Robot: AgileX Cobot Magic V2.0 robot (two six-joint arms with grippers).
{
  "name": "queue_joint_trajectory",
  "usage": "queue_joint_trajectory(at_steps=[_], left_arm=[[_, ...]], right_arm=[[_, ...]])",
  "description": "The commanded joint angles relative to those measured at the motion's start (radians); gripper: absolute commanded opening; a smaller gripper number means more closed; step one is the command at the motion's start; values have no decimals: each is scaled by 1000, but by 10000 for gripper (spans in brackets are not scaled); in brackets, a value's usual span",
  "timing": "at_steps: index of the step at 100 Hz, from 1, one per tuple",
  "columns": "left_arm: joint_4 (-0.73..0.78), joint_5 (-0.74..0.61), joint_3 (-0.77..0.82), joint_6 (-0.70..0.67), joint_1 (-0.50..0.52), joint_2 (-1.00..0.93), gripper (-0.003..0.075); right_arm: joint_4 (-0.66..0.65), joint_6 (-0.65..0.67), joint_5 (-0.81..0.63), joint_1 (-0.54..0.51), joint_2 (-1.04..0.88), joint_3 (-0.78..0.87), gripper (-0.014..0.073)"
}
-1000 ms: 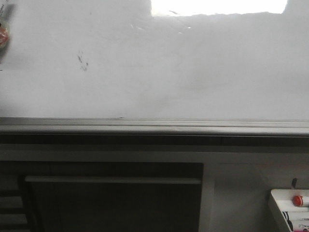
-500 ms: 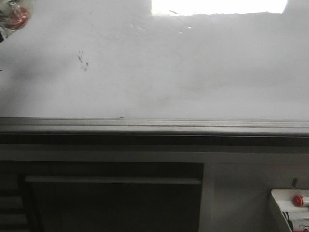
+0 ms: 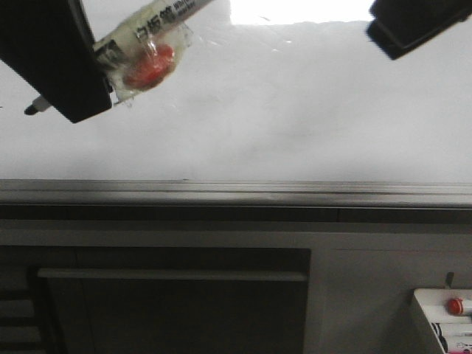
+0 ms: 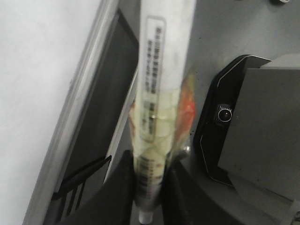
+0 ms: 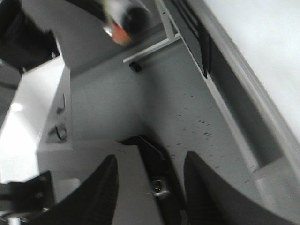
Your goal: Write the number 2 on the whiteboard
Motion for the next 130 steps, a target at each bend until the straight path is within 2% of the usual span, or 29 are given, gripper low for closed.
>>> queue_joint_trajectory(at_steps=[1, 16, 30, 42, 58, 97, 104, 121, 130], left_arm=[[-19, -27, -37, 31, -15, -16, -18], [-19, -29, -37, 60, -15, -16, -18], [-19, -29, -37, 110, -15, -16, -18], [-19, -33, -37, 159, -15, -16, -18], [-12, -57, -37, 160, -15, -16, -18], [-5, -75, -37, 160, -15, -16, -18], [-5, -75, -37, 160, -15, -16, -18], [-5, -75, -37, 160, -15, -16, -18], [-5, -79, -37, 160, -15, -16, -18]], right_arm=[[-40, -50, -104, 98, 21, -66, 290], [-83, -112, -172, 228, 91, -129, 290], [-83, -112, -177, 281, 166, -196, 290], [-74, -112, -185, 284, 219, -234, 290], [-25, -112, -182, 284, 238, -246, 290], [-22, -112, -162, 285, 238, -246, 288], [-22, -112, -160, 285, 238, -246, 255], [-22, -112, -160, 285, 238, -246, 75], [-22, -112, -160, 285, 238, -246, 24]])
